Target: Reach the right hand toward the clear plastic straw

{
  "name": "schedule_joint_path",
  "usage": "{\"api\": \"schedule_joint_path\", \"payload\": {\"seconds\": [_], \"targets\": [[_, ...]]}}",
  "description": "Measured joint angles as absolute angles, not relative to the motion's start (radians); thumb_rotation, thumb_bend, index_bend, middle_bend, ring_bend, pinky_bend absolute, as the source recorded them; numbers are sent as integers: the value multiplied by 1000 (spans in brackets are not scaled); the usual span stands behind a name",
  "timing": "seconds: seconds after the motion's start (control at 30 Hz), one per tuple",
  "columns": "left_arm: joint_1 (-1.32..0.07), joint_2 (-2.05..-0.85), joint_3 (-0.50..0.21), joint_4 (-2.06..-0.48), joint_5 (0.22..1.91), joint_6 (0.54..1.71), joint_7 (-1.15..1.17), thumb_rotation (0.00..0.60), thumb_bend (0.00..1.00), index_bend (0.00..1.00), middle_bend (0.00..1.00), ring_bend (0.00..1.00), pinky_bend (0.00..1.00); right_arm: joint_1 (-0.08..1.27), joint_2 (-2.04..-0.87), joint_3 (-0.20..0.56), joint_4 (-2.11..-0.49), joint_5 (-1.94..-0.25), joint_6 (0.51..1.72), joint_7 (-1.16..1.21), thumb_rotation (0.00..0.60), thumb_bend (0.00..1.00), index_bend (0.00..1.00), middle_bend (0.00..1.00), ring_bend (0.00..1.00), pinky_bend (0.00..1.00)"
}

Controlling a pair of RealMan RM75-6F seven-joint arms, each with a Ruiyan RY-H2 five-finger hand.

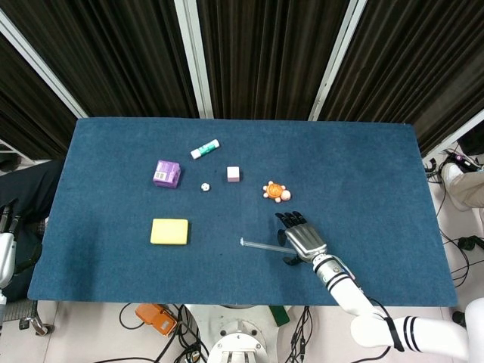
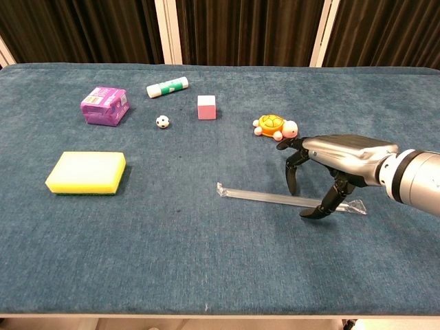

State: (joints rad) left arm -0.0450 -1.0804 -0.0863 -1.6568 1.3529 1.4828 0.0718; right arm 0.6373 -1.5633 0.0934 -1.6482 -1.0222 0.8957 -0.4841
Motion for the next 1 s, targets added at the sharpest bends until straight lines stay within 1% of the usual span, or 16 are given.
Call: {"api": "schedule_joint_path", "payload": {"seconds": [0.33, 0.6, 0.87, 1.0], "targets": [[-44, -1079, -87, -1659, 1349, 1481, 64, 600, 319, 146, 0, 5, 92, 661, -1582, 88, -1617, -995, 889, -480, 600, 424, 569, 84, 80, 0], [-45, -1078, -87, -1659, 1351, 1479, 59, 600, 319, 146, 0, 6, 92, 673, -1593, 85, -1601, -998, 886, -460, 600, 547, 629, 85, 81, 0], [-44, -1077, -88, -1659, 1351, 1482, 56, 600, 319, 146, 0, 7, 92, 672, -1573, 97, -1622, -1022, 917, -430, 600, 551, 644, 85, 85, 0], [-43, -1078, -87, -1659, 1351, 1484, 59, 600, 319, 146, 0, 7, 92, 671, -1541, 118, -1652, -1034, 937, -412, 600, 551, 644, 85, 85, 0]]}}
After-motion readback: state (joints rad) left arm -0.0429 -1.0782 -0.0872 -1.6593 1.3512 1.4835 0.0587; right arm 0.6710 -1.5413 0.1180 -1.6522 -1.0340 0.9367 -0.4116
